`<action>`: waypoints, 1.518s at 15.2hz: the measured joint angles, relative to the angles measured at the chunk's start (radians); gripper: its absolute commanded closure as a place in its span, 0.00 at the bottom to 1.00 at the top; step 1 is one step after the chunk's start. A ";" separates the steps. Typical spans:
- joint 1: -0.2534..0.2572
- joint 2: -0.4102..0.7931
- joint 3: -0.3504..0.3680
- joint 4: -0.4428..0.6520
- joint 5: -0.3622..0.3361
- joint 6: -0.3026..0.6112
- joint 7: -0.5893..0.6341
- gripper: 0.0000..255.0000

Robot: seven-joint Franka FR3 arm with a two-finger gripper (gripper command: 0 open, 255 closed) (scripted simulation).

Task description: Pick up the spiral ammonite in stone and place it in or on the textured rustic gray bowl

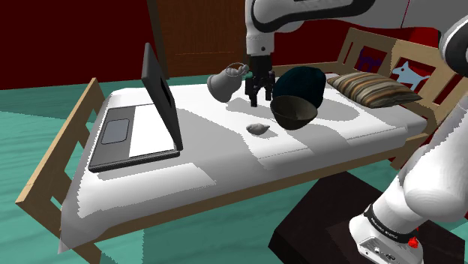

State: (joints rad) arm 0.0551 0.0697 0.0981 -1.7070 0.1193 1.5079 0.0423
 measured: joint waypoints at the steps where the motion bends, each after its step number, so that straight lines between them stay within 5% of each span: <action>1: 0.007 0.053 0.006 0.057 -0.003 -0.011 0.009 0.00; 6: 0.032 0.261 0.020 0.290 -0.018 -0.073 0.033 0.00; 19: 0.037 0.243 0.023 0.171 -0.015 0.025 0.029 0.00; 20: 0.037 0.243 0.023 0.170 -0.015 0.026 0.029 1.00; 23: 0.037 0.243 0.023 0.170 -0.015 0.026 0.029 1.00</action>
State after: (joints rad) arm 0.0918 0.3124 0.1215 -1.5368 0.1040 1.5336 0.0710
